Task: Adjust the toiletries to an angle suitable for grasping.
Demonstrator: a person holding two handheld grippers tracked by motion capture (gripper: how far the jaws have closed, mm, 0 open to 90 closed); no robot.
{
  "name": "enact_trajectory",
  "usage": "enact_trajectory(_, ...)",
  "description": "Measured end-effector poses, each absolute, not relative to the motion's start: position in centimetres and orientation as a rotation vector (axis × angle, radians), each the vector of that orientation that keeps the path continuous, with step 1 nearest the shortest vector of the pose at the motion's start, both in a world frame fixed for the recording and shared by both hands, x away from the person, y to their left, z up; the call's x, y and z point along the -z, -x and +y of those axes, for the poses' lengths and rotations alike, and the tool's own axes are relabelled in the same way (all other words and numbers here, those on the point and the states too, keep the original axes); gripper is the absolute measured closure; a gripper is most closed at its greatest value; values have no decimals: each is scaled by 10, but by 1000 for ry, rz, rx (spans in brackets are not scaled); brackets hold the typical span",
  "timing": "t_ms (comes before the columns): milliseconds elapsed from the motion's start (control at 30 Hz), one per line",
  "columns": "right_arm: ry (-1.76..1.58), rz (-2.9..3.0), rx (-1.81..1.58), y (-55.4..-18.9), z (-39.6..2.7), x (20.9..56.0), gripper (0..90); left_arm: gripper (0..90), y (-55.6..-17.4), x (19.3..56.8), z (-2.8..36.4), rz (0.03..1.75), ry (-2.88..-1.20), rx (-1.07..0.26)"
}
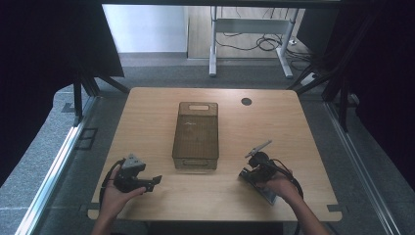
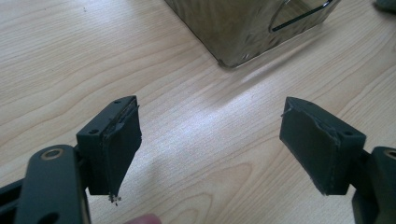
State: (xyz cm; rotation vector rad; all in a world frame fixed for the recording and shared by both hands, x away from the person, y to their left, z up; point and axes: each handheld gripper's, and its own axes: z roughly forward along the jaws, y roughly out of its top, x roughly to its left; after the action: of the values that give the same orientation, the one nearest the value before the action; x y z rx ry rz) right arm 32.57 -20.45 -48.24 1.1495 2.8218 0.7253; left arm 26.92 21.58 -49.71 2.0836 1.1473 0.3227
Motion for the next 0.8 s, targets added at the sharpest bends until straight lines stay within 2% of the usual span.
enact_trajectory(233, -1159, 2813, -719, -329, -202, 482, 885, 208, -269, 496, 215, 1140, -2085, -324)
enact_trajectory(500, -1120, 2764, -820, -317, -207, 465, 822, 208, -268, 495, 215, 1140, -2082, -327)
enact_trajectory(733, -1131, 2711, -849, -313, -218, 459, 681, 208, -268, 496, 214, 1138, -2085, -325)
enact_trajectory(800, -1149, 2683, -844, -313, -221, 460, 610, 208, -269, 496, 214, 1140, -2084, -326)
